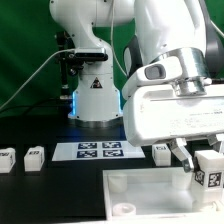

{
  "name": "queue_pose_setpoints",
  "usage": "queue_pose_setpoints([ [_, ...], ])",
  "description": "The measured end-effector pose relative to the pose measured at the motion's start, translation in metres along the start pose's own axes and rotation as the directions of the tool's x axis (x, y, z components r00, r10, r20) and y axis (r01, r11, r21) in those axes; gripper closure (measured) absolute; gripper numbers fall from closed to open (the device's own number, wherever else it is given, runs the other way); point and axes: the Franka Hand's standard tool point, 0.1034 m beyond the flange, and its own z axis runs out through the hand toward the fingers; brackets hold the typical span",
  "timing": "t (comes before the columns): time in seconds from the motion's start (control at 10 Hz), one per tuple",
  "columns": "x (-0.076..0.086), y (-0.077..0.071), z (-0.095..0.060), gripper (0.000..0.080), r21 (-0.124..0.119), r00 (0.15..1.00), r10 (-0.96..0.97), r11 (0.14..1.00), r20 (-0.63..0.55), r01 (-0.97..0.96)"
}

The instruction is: Assemble one leg

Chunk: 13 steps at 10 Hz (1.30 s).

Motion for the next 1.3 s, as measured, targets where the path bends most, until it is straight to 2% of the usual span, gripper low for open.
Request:
queue_pose_setpoints([
  [0.1, -0.0012, -0.0003, 0.0006, 0.0503, 0.001, 1.000, 0.000, 1.000, 0.005, 0.000],
  [0.2, -0.0015, -0.0003, 0.0007, 0.0250, 0.001, 1.000, 0.000, 1.000, 0.006, 0.000],
  [0.4, -0.0019, -0.0004, 0.0010, 0.0250, 0.001, 1.000, 0.000, 1.000, 0.006, 0.000],
  [0.5, -0.0020, -0.0004, 0.0011, 0.0168, 0.002, 1.000, 0.000, 1.000, 0.006, 0.000],
  [1.2, -0.0028, -0.0006, 0.0015, 0.0150, 0.002, 1.000, 0.000, 1.000, 0.009, 0.000],
  [1.3, -0.0053, -0.0035, 0.0014, 0.0150, 0.012, 0.999, 0.004, 1.000, 0.045, -0.004],
])
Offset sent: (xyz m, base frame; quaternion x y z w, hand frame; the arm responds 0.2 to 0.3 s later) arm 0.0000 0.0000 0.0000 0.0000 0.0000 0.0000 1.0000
